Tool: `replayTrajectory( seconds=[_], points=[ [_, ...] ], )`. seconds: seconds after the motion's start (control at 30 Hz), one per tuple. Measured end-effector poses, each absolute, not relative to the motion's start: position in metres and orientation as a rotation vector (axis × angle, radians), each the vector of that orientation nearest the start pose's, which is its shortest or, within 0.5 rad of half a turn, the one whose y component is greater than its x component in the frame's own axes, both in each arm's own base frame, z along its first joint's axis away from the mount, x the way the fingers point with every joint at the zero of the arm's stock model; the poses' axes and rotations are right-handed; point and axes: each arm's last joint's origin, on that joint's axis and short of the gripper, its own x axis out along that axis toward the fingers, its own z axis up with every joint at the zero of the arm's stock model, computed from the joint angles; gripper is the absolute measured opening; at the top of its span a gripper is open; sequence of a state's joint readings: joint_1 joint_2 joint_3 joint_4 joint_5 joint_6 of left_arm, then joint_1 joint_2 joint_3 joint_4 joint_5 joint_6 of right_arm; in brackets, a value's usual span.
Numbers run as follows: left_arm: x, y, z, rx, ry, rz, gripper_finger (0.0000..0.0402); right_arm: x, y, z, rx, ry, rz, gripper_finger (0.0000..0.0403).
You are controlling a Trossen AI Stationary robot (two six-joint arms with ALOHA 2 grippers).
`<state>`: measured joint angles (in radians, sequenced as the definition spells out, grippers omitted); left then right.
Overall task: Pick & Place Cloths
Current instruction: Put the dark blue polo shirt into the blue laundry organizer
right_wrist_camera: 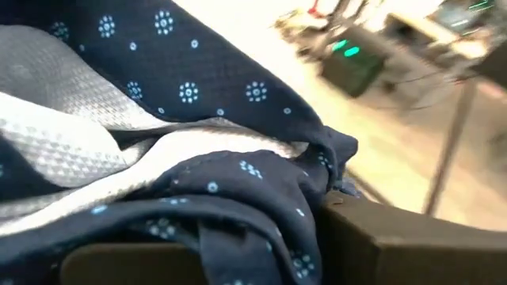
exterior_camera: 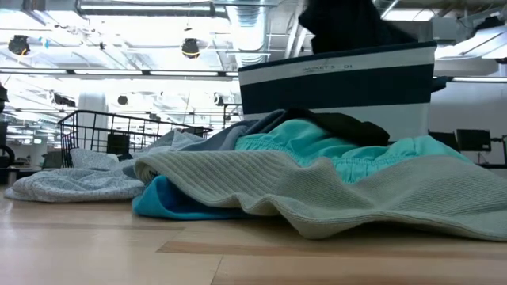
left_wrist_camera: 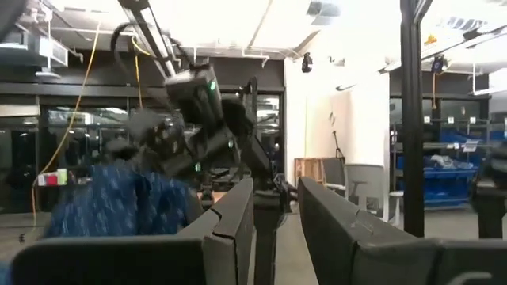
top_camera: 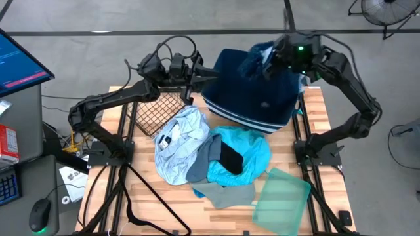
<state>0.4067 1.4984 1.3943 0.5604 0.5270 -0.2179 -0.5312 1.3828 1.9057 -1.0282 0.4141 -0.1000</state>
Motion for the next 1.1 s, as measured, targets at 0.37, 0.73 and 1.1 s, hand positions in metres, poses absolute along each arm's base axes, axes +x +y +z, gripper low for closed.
replayTrajectory(
  seconds=[0.37, 0.73, 1.1],
  points=[
    [0.271, 0.116, 0.463, -0.041, -0.314, -0.105, 0.0085, 0.260, -0.149, 0.423, -0.003, 0.825, -0.775, 0.0005],
    [0.226, 0.101, 0.486, -0.009, -0.319, -0.075, 0.0085, 0.291, -0.200, 0.303, 0.141, 1.209, -0.666, 0.0005],
    [0.215, 0.095, 0.493, -0.008, -0.337, -0.079, 0.0085, 0.302, -0.225, 0.235, 0.216, 1.441, -0.612, 0.0009]
  ],
)
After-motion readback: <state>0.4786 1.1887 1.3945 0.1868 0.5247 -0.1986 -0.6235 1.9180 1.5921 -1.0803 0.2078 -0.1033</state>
